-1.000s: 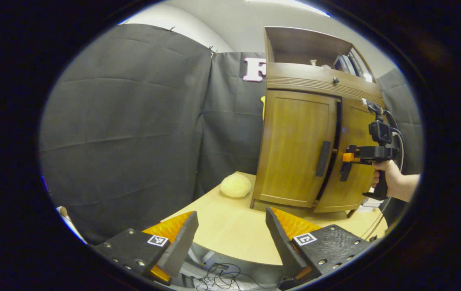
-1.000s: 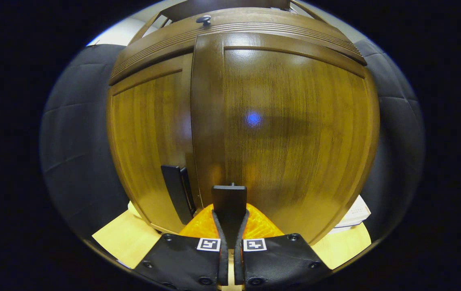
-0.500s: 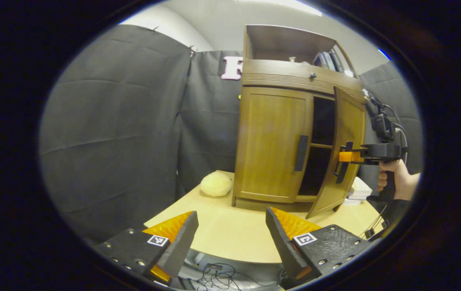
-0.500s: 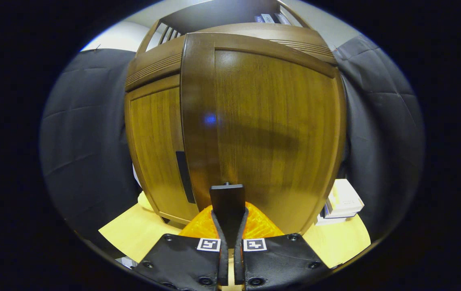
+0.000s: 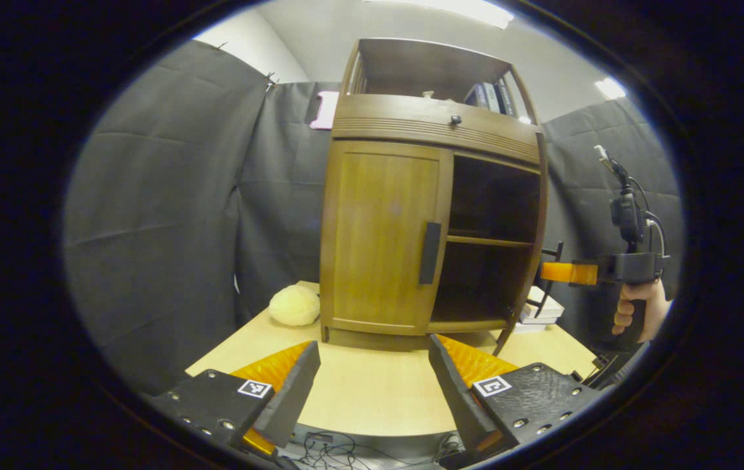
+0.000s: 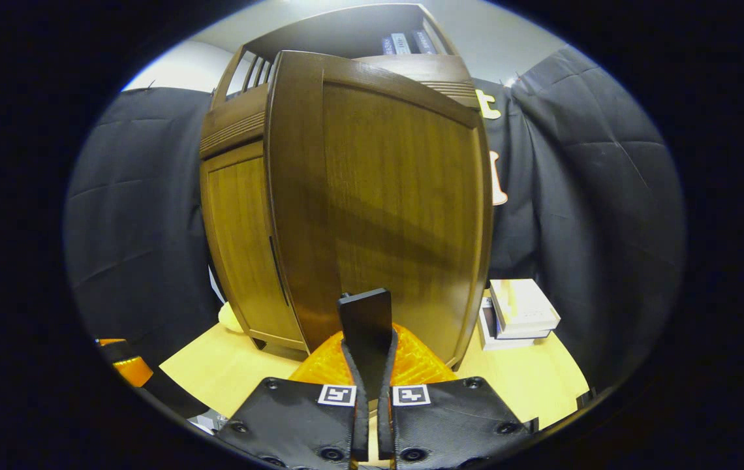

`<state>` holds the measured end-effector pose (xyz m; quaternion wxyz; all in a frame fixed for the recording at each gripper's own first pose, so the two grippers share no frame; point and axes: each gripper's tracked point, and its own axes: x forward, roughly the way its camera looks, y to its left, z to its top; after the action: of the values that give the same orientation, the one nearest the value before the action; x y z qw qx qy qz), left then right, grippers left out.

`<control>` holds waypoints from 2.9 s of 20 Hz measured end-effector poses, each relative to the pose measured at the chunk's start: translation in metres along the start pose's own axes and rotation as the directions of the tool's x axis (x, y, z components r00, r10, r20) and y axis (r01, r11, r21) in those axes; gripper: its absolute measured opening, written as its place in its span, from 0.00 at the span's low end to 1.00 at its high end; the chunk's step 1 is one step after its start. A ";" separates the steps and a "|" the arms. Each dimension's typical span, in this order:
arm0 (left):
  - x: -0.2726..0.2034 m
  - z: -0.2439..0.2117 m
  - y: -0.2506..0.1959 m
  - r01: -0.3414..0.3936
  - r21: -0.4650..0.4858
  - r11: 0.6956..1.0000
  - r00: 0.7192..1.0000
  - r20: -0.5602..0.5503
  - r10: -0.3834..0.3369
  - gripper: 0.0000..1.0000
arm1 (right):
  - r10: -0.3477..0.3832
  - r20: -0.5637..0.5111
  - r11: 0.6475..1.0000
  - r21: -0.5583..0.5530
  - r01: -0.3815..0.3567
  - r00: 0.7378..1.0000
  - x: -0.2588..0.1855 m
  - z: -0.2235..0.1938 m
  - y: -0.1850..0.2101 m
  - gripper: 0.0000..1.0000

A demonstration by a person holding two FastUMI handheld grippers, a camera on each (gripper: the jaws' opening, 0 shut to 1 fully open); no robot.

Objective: Open the right door of the double-door shoe cabinet with the right hand, and open the left door with the left hand.

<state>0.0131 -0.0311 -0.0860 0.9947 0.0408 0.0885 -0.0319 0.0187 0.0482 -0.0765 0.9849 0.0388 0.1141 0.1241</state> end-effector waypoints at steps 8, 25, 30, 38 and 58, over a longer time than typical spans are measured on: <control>0.023 -0.002 -0.058 0.121 0.010 0.993 0.993 -0.003 -0.121 0.96 | -0.086 0.011 0.994 0.064 0.085 0.996 -0.034 -0.002 -0.074 0.04; 0.059 0.000 -0.133 0.244 0.070 0.967 0.970 -0.015 -0.244 0.96 | -0.077 0.012 0.988 0.138 0.075 0.997 -0.053 -0.003 -0.170 0.05; 0.073 0.013 -0.149 0.277 0.086 0.957 0.960 0.013 -0.279 0.96 | -0.063 0.011 0.992 0.110 0.061 0.998 -0.063 -0.004 -0.172 0.05; 0.068 0.007 -0.143 0.298 0.068 0.952 0.954 0.019 -0.300 0.96 | -0.162 0.004 0.977 0.142 0.160 0.987 -0.123 -0.015 -0.166 0.02; 0.121 0.058 -0.051 0.095 0.030 0.995 0.990 0.102 -0.098 0.96 | 0.054 0.114 0.998 -0.033 -0.050 0.992 -0.054 0.047 0.001 0.02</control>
<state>0.1380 -0.0935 -0.0542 0.9946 0.0474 0.0385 -0.0833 -0.0215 0.0332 -0.0194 0.9868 0.0338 0.0542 0.1489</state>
